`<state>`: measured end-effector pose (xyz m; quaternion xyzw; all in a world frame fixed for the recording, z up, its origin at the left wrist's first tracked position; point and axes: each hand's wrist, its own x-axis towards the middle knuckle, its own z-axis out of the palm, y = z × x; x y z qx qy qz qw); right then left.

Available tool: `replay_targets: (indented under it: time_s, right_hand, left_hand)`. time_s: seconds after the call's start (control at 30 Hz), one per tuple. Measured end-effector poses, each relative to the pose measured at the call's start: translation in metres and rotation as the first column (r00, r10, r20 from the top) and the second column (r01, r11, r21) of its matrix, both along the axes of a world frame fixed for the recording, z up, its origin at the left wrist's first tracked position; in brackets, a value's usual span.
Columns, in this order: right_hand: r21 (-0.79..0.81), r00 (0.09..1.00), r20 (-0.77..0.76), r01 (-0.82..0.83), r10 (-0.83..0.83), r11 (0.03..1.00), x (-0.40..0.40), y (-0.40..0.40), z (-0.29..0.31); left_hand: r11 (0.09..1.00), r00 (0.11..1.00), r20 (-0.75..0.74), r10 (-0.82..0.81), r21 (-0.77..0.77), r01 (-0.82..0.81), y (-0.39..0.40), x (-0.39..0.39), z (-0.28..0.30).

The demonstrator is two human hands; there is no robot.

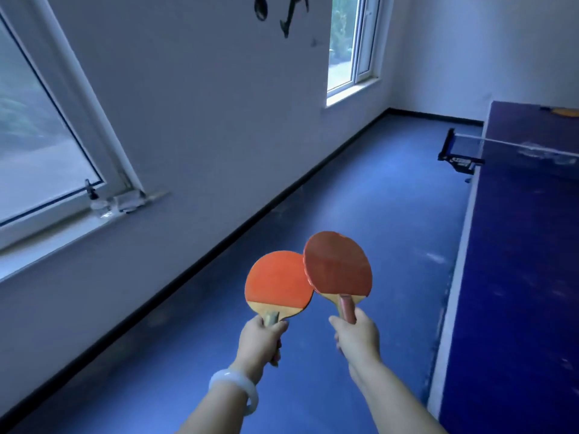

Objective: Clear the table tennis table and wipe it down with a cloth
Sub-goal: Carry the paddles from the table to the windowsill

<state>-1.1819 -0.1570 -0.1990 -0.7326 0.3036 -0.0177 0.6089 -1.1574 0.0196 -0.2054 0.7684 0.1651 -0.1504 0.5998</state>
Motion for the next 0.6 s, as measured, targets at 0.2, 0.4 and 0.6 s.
replay_targets:
  time_s: [0.2,0.4,0.6]
  right_hand:
    - [-0.011,1.0,-0.017,0.021,-0.021,1.0,0.079,0.025,0.0]
    - [-0.006,0.992,-0.051,0.116,-0.116,0.993,0.175,-0.011,-0.006]
    - [0.005,0.982,-0.062,0.179,-0.179,0.984,0.304,-0.085,-0.009]
  left_hand:
    - [0.999,1.0,-0.015,0.002,0.038,-0.002,0.036,0.09,-0.005]
    - [0.998,0.999,-0.013,-0.047,0.031,0.047,0.0,0.191,-0.01]
    - [0.993,0.994,0.012,-0.113,0.019,0.113,-0.072,0.334,-0.001]
